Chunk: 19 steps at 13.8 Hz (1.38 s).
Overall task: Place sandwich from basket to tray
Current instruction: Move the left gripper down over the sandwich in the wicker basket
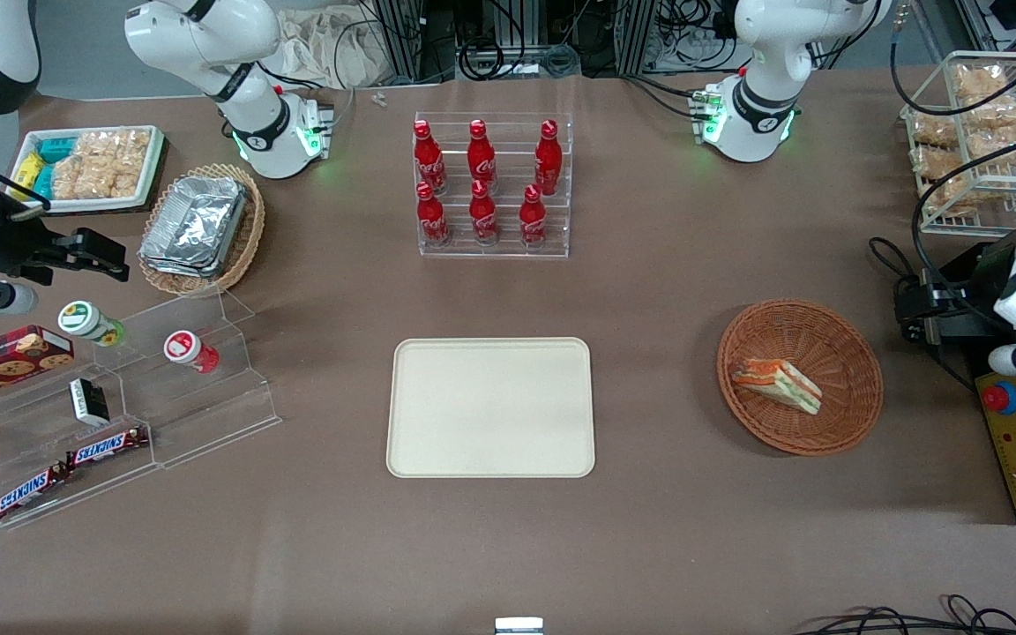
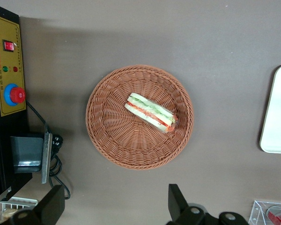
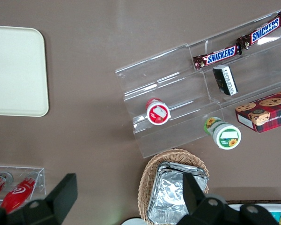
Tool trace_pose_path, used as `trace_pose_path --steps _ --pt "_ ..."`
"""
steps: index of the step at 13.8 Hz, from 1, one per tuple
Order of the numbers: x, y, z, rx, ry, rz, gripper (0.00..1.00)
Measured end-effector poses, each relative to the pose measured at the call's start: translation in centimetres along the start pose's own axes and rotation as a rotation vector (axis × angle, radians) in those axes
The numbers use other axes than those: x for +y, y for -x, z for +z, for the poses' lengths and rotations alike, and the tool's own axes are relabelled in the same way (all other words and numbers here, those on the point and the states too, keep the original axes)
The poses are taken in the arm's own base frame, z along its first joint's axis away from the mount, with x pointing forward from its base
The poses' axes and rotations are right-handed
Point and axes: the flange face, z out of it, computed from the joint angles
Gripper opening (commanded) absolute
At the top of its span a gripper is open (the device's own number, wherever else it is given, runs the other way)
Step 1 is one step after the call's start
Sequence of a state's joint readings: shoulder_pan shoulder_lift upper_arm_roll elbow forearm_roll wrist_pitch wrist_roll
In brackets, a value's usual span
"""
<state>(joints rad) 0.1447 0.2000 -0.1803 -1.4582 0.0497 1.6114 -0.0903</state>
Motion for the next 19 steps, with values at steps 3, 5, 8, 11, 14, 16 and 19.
trace_pose_path --steps 3,5,8,11,14,16,19 --pt "-0.1 0.0 0.1 -0.001 -0.001 -0.002 0.99" --pt "0.0 0.0 0.1 -0.002 -0.001 0.001 0.99" --pt "0.9 0.3 0.9 -0.033 -0.003 -0.028 0.99" --pt "2.4 0.5 4.6 -0.072 -0.008 -0.032 0.99" --pt "4.3 0.2 9.6 -0.010 0.002 -0.114 0.99" --pt "5.5 0.4 12.0 0.012 0.010 -0.219 0.99" --pt "5.6 0.6 14.5 0.018 0.018 -0.457 0.99"
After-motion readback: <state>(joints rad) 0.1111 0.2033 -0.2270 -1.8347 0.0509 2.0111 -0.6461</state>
